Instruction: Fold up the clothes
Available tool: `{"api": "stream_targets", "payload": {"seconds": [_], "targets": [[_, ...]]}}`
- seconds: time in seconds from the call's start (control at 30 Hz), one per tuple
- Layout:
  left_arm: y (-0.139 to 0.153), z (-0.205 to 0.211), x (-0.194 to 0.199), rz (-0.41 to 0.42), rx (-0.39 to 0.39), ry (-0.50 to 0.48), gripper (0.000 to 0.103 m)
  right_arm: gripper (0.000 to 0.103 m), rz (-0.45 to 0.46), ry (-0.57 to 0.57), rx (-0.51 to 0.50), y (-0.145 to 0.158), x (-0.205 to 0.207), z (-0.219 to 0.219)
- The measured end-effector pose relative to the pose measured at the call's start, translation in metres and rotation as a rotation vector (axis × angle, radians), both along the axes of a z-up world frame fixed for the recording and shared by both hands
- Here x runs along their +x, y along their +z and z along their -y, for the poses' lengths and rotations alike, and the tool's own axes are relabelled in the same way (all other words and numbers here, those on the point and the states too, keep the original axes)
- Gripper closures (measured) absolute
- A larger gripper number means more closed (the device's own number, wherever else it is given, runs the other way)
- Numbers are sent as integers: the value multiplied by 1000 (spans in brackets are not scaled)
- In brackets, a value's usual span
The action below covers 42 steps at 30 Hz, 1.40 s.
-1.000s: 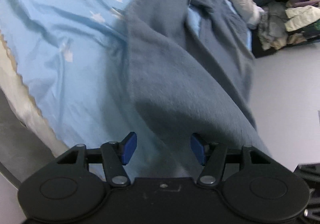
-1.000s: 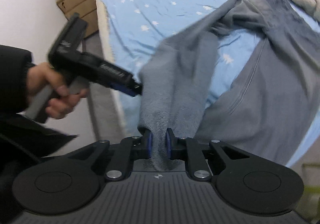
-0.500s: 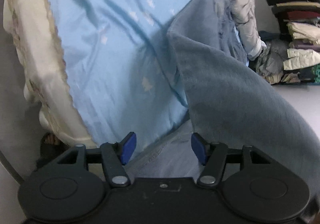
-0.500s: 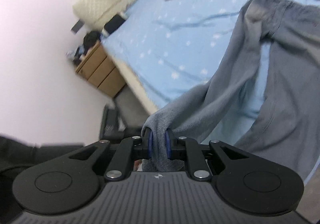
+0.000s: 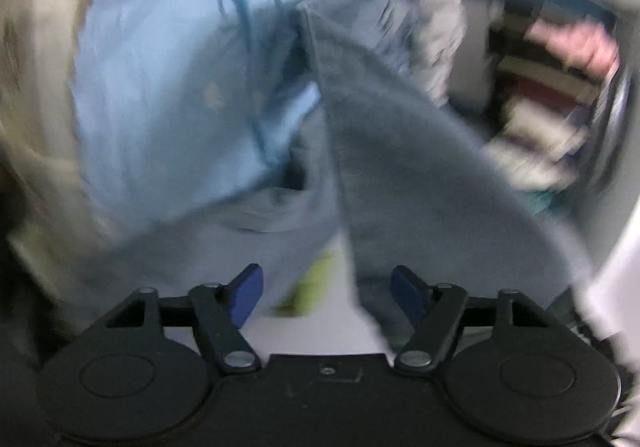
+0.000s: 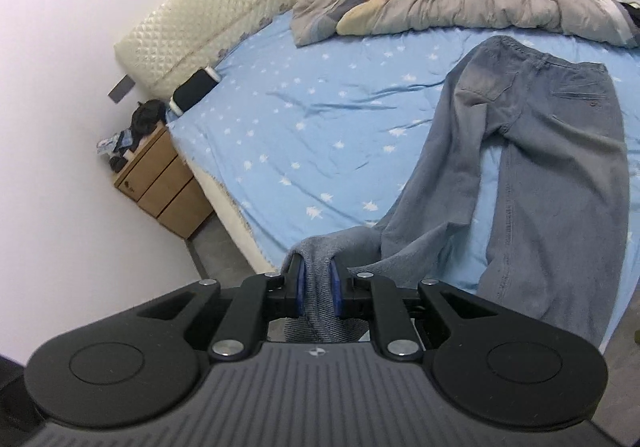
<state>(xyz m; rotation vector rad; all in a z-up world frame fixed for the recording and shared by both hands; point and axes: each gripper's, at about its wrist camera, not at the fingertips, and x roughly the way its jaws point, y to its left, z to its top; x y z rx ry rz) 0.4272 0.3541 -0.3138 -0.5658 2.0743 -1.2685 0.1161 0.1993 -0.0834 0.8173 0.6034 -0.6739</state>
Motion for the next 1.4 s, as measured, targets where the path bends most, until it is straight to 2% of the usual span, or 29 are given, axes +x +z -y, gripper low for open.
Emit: {"api": "stream_targets", "payload": {"seconds": [0.13, 0.3, 0.37, 0.4, 0.47, 0.5, 0.53, 0.63, 0.77, 0.9, 1.03, 1.17, 1.27, 1.3, 1.37, 1.4], "targets": [[-15, -1, -11, -175, -8, 123, 22, 89, 17, -30, 2, 3, -10, -3], [-27, 10, -38, -313, -31, 162, 21, 89, 43, -99, 12, 2, -21, -3], [-25, 13, -47, -346, -54, 153, 25, 89, 32, -106, 7, -1, -23, -4], [-22, 13, -47, -352, -67, 153, 35, 89, 23, -106, 3, -2, -23, -4], [-18, 12, -39, -307, -67, 149, 59, 89, 5, -105, -5, -5, -25, -6], [-16, 12, -33, -274, -60, 149, 81, 89, -4, -105, -9, -7, -26, -6], [-15, 10, -24, -236, -54, 157, 88, 89, -17, -94, -12, -9, -26, -8], [-7, 4, 7, -118, -45, 184, 91, 89, -66, -13, 6, -25, -18, -18], [8, -7, 59, 39, -30, 202, 92, 89, -188, 218, 14, -58, 9, -46], [29, -7, 95, 194, -54, 120, 92, 89, -284, 448, 20, -93, 43, -75], [29, -14, 118, 301, -36, 87, 92, 91, -315, 576, 52, -132, 87, -91], [12, -25, 132, 400, 63, 82, 92, 91, -347, 591, 118, -177, 122, -91], [12, -25, 134, 466, 99, 60, 92, 88, -358, 547, 155, -195, 130, -87], [14, -22, 132, 480, 107, 52, 91, 84, -354, 532, 161, -195, 129, -85], [18, -17, 128, 506, 116, 15, 84, 76, -342, 502, 161, -190, 122, -80], [20, -15, 125, 528, 127, -6, 73, 68, -337, 485, 153, -185, 116, -78]]}}
